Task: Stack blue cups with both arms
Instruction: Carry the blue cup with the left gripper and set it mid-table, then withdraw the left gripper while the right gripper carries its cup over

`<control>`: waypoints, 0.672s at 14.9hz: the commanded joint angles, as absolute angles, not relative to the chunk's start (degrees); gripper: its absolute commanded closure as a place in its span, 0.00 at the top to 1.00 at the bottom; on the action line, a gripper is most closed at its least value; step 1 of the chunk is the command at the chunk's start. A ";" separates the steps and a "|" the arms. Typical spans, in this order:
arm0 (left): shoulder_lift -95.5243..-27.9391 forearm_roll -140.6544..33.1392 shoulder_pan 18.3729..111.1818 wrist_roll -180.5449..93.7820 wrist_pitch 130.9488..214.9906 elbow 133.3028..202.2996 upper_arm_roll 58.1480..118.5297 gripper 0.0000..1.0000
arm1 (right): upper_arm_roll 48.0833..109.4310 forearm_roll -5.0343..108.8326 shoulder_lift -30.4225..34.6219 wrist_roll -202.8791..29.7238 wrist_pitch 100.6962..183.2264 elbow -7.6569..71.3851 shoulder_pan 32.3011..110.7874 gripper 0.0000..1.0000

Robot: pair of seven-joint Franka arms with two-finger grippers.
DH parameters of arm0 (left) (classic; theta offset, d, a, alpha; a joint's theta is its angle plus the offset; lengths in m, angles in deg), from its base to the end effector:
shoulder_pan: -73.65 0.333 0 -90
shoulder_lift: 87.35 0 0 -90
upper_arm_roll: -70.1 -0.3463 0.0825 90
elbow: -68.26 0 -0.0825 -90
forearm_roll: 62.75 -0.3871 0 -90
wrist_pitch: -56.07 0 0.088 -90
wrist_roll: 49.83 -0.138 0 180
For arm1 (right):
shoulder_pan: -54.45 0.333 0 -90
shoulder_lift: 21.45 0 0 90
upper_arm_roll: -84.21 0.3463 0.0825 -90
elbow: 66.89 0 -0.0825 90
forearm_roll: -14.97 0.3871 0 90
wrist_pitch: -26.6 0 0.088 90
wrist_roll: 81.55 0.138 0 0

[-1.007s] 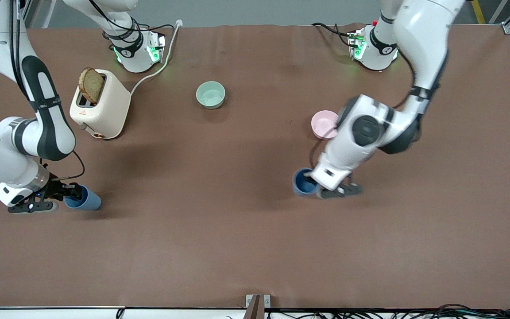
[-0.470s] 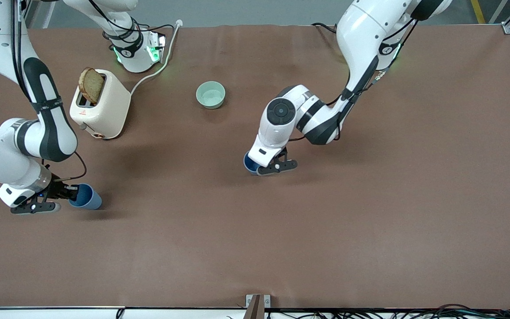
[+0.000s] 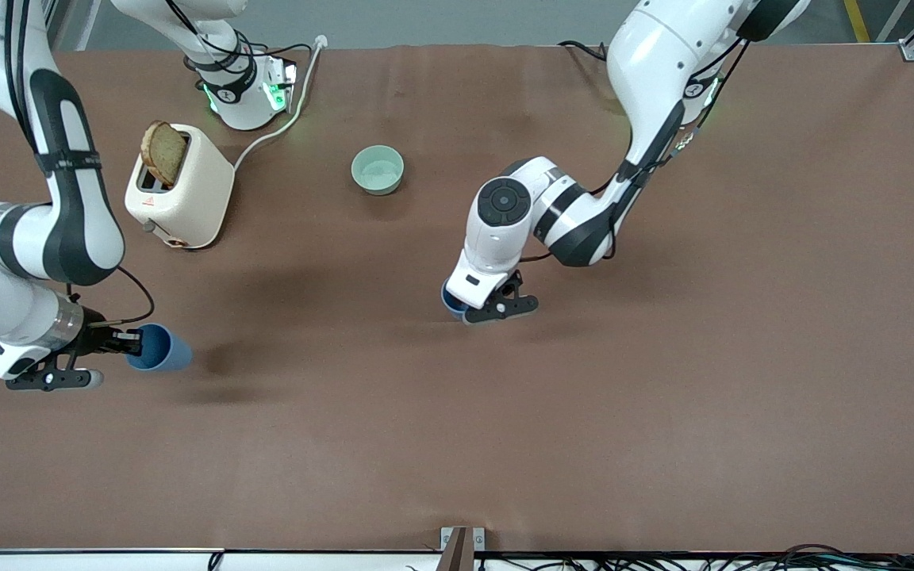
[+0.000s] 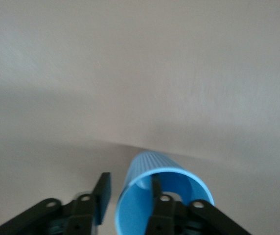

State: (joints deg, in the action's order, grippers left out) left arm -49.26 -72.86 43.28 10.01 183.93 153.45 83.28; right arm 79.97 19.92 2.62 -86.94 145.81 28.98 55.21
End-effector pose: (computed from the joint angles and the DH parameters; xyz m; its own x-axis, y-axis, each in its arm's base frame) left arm 0.5679 -0.4856 0.2901 0.9699 0.2368 0.0567 0.2319 -0.9693 0.0816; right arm 0.6789 -0.0295 0.3555 1.0000 -0.0028 -0.0078 -0.0032 -0.9990 -0.0457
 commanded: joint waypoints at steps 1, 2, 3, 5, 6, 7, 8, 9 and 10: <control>-55.87 -74.44 47.44 8.19 171.17 148.35 83.28 1.00 | 79.90 22.78 0.61 -77.10 140.79 26.02 61.89 0.02; -57.89 -74.35 49.37 5.39 166.77 146.77 83.37 1.00 | 79.90 22.87 0.43 -73.24 140.60 25.14 64.35 0.02; -60.35 -74.26 51.92 1.80 162.98 146.05 83.37 1.00 | 79.99 22.88 0.43 -69.54 140.60 24.17 66.81 0.02; -65.53 -74.44 57.19 -7.60 158.65 146.05 83.37 1.00 | 81.21 24.01 0.26 -62.95 140.86 23.20 71.82 0.02; -68.08 -74.26 59.83 -12.34 156.90 146.05 83.55 1.00 | 81.48 25.76 0.34 -58.48 141.12 22.24 74.81 0.02; -70.19 -74.00 62.29 -17.09 154.53 146.05 83.55 1.00 | 81.48 26.30 0.43 -54.95 141.30 21.70 77.71 0.02; -72.13 -73.65 64.40 -21.14 152.25 146.05 83.72 1.00 | 81.48 26.30 0.43 -52.22 141.30 21.00 80.35 0.02; -74.67 -73.47 66.86 -24.40 150.48 146.13 83.72 1.00 | 81.48 26.39 0.61 -49.93 141.39 20.65 82.81 0.02; -76.44 -73.30 68.45 -26.52 149.68 146.14 83.99 1.00 | 81.48 26.22 0.61 -47.38 141.56 20.64 85.71 0.02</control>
State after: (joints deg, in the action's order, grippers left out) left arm -72.07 -73.60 65.82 -22.17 151.77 144.45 83.20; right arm 82.07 25.13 0.72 -51.67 141.59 21.24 81.66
